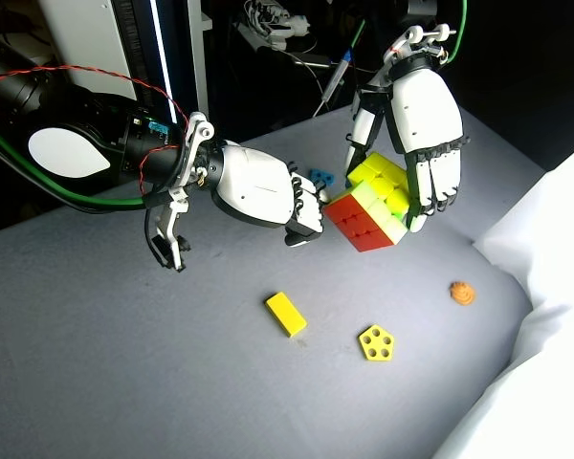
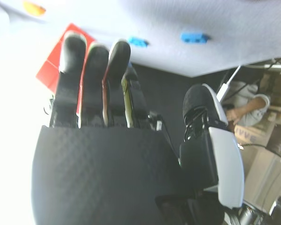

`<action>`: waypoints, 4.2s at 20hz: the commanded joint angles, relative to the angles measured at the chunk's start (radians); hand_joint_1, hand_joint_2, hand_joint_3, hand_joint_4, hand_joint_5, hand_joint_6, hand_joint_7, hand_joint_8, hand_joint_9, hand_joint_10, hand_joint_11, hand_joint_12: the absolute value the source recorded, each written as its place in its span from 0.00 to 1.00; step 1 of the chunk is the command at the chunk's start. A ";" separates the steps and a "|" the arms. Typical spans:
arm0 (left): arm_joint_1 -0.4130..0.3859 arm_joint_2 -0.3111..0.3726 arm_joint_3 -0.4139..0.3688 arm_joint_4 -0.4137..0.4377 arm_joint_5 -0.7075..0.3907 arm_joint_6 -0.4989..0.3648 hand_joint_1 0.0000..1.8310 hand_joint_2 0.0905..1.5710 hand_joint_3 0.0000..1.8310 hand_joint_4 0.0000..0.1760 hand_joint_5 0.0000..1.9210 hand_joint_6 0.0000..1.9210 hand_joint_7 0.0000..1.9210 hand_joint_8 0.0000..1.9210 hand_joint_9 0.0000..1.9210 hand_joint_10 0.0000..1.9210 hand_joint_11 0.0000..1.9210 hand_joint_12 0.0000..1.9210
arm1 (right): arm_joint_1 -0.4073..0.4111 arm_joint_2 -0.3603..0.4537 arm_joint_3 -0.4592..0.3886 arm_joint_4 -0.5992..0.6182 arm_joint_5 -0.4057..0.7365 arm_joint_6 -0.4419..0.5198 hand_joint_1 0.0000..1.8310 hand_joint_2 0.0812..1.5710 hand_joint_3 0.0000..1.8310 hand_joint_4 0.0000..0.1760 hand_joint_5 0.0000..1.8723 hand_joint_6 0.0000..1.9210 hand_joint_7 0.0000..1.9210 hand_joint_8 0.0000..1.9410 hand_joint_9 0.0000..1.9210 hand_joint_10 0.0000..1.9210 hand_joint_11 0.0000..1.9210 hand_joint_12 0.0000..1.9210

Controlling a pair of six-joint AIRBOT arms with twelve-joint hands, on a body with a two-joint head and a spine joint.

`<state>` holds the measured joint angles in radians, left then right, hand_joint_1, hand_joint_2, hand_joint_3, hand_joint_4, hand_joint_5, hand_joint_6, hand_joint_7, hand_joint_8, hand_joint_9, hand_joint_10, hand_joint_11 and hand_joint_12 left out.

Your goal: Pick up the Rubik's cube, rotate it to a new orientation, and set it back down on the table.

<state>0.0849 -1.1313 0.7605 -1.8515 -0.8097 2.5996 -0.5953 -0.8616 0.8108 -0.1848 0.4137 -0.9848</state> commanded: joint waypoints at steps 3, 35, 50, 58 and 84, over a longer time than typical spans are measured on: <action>-0.021 0.004 -0.002 0.061 0.030 -0.009 0.56 0.88 0.00 0.00 0.28 0.86 0.20 0.99 0.13 1.00 0.12 1.00 | 0.021 0.003 0.006 0.025 0.113 -0.001 0.04 0.80 0.00 0.00 0.08 0.00 0.13 0.73 0.13 0.99 0.19 1.00; -0.028 0.004 -0.002 0.063 0.026 -0.009 0.57 0.88 0.00 0.00 0.31 0.83 0.22 0.98 0.13 1.00 0.12 1.00 | -0.052 0.033 -0.010 0.017 0.159 -0.017 0.00 0.83 0.00 0.00 0.06 0.01 0.11 0.78 0.10 1.00 0.08 1.00; 0.006 0.005 -0.002 0.147 0.026 -0.115 0.58 0.88 0.00 0.00 0.31 0.83 0.23 0.97 0.14 1.00 0.12 1.00 | 0.006 0.144 -0.015 0.200 0.136 -0.095 0.00 0.82 0.00 0.00 0.08 0.01 0.10 0.72 0.10 0.99 0.05 1.00; 0.116 0.021 -0.012 0.355 0.026 -0.357 0.58 0.88 0.00 0.00 0.31 0.83 0.23 0.97 0.13 1.00 0.11 1.00 | 0.038 0.134 -0.017 0.205 0.170 -0.097 0.00 0.76 0.00 0.00 0.00 0.00 0.00 0.00 0.00 0.00 0.00 0.00; 0.375 0.017 0.048 0.709 0.018 -0.744 0.55 0.74 0.00 0.00 0.10 0.52 0.09 0.68 0.11 0.80 0.04 0.95 | 0.067 0.122 -0.020 0.212 0.172 -0.101 0.00 0.78 0.00 0.00 0.00 0.00 0.00 0.00 0.00 0.00 0.00 0.00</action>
<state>0.4667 -1.1172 0.8062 -1.2098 -0.7300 1.8641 -0.5449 -0.7425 0.7933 0.0227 0.4686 -1.0855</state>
